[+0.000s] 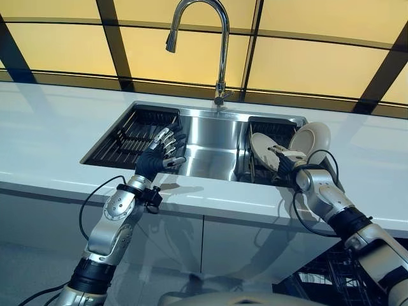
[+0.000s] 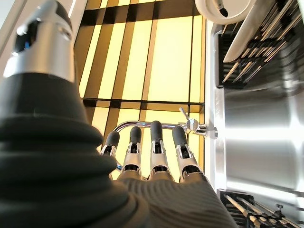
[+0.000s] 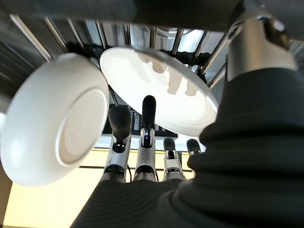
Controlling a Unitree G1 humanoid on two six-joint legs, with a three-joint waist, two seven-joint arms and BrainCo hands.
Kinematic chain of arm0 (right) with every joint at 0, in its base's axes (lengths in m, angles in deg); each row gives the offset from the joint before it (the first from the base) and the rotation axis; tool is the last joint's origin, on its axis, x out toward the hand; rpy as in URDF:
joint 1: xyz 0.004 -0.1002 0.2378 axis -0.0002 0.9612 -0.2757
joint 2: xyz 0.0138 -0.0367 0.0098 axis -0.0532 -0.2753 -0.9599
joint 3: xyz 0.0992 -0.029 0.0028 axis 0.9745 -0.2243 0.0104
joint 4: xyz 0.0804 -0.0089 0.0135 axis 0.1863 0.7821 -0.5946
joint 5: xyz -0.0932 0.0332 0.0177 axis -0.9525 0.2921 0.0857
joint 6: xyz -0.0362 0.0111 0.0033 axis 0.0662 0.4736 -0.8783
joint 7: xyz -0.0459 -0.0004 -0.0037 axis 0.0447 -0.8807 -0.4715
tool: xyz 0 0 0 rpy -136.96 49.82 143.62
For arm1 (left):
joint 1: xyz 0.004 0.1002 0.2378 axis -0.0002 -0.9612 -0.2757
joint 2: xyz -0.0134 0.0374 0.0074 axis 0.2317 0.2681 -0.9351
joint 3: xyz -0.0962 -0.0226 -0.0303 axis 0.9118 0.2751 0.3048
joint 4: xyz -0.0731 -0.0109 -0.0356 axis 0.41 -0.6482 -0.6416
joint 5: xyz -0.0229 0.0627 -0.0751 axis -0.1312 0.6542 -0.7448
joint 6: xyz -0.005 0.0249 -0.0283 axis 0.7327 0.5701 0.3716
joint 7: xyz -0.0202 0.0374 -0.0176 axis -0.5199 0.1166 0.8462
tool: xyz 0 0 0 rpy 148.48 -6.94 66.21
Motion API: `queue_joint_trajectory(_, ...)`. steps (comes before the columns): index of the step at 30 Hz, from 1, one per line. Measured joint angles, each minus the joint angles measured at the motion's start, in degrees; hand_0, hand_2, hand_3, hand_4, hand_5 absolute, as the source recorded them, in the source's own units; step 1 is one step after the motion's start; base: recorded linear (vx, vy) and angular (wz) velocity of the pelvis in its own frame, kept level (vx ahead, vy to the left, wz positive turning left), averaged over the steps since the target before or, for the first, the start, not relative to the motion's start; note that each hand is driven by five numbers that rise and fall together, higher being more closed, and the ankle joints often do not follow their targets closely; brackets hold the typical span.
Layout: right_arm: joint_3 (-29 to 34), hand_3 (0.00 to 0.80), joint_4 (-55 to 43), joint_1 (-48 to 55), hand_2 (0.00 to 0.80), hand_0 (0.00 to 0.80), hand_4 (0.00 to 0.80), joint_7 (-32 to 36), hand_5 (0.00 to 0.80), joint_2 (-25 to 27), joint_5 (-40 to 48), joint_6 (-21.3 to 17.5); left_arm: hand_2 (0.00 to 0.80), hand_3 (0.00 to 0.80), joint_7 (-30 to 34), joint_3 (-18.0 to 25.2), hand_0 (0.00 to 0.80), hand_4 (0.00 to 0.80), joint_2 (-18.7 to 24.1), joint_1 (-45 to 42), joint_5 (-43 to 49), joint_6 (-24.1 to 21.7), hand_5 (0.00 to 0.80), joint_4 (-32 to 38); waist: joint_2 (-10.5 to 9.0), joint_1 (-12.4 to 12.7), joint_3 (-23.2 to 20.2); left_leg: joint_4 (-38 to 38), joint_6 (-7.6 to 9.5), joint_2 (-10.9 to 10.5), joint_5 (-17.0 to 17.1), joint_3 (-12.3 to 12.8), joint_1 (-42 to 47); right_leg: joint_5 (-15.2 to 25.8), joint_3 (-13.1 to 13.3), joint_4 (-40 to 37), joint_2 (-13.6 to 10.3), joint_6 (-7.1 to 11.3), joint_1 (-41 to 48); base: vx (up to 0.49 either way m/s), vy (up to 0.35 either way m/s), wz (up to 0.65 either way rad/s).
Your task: Take plates into dishwasher
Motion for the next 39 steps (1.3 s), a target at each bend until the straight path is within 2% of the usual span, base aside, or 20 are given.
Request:
queue_joint_trajectory(9, 0.0, 0.000, 3.4, -1.4, 0.000, 0.000, 0.000, -1.1, 0.000, -1.9, 5.2, 4.6, 0.000, 0.000, -0.1, -4.0, 0.000, 0.000, 1.5, -0.6, 0.0, 0.2, 0.000, -0.6, 0.06, 0.0, 0.1, -0.1, 0.01, 0.0, -0.1, -0.1, 0.1, -0.1, 0.0, 0.0, 0.0, 0.02, 0.1, 0.027, -0.011, 0.00)
queue_joint_trajectory(12, 0.0, 0.000, 4.0, -2.2, 0.000, 0.000, 0.000, -1.0, 0.000, -1.9, 6.3, 5.7, 0.000, 0.000, -0.1, -3.9, 0.000, 0.000, 1.7, -0.6, 0.0, 0.9, 0.000, -0.6, 0.07, 0.0, 0.1, 0.0, -0.02, 0.0, -0.1, -0.2, -0.2, -0.1, 0.0, 0.0, 0.0, 0.00, -0.2, 0.054, -0.012, 0.01)
queue_joint_trajectory(28, -0.1, 0.000, 4.6, -2.8, 0.000, 0.000, 0.000, 0.0, 0.000, -1.8, 9.1, 5.9, 0.000, 0.000, -0.8, -3.2, 0.000, 0.000, 1.9, -0.9, -0.1, 3.3, 0.000, -0.6, 0.00, 0.2, 0.1, 0.0, -0.22, 0.1, -0.3, 0.3, 0.7, -0.3, 0.2, 0.0, 0.1, 0.06, 0.5, 0.015, -0.002, -0.01)
queue_joint_trajectory(39, -0.2, 0.000, 5.7, -2.8, 0.000, 0.000, 0.000, -0.1, 0.000, -2.3, 14.3, 9.2, 0.000, 0.000, -3.0, -3.3, 0.000, 0.000, 2.3, -0.9, -0.1, 3.4, 0.000, -0.9, 0.32, 0.1, 0.3, 0.1, -0.21, 0.0, -0.2, 0.1, 1.6, -0.3, 0.1, 0.0, 0.0, 0.14, 1.6, 0.000, 0.000, 0.00)
